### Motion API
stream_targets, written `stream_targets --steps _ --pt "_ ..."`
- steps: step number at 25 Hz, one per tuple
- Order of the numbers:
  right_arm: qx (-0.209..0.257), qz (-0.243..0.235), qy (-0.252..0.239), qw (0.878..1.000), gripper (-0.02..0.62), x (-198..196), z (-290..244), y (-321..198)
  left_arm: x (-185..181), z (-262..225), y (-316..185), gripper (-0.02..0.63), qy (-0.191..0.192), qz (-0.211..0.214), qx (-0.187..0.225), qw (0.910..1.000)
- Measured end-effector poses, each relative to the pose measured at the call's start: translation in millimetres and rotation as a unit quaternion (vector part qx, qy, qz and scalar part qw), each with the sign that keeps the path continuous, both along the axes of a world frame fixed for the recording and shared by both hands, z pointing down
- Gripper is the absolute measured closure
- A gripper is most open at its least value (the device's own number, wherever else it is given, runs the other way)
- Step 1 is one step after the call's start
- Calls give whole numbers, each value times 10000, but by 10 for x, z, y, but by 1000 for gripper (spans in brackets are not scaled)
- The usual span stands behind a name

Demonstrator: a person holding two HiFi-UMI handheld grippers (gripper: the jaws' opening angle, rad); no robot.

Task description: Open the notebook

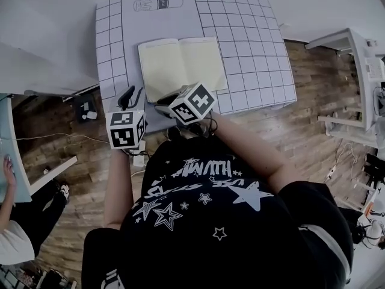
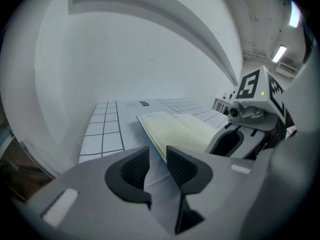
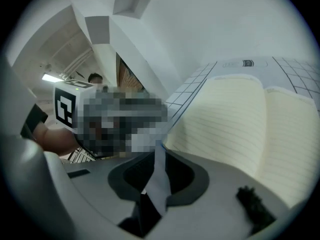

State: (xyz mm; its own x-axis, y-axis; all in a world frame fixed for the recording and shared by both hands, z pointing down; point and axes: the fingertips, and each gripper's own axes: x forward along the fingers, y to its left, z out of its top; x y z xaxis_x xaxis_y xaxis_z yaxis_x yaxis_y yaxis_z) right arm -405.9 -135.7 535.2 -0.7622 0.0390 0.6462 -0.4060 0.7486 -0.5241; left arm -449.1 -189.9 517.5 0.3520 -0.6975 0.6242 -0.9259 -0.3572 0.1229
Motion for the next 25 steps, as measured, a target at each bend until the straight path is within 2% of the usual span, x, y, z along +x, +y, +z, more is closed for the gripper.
stream_targets --steps 4,7,10,16,21,25 --pt "47 44 -269 9996 526 215 -200 73 222 -26 -48 489 -88 207 67 9997" --pt "-38 337 -525 9980 526 476 -306 33 314 -24 -64 490 -121 211 65 9997" --pt "-6 623 -578 9964 526 767 -368 -64 335 -23 -61 494 -203 123 62 9997" --pt "449 1170 -378 9914 528 1216 -384 -460 274 -72 13 493 -305 -300 57 9991" --pt "732 1139 -499 9895 528 1297 -475 -641 228 -359 101 492 -345 -693 337 9964" --pt "700 1059 -562 9903 528 1404 -470 -724 266 -611 161 492 -520 -1021 606 9916"
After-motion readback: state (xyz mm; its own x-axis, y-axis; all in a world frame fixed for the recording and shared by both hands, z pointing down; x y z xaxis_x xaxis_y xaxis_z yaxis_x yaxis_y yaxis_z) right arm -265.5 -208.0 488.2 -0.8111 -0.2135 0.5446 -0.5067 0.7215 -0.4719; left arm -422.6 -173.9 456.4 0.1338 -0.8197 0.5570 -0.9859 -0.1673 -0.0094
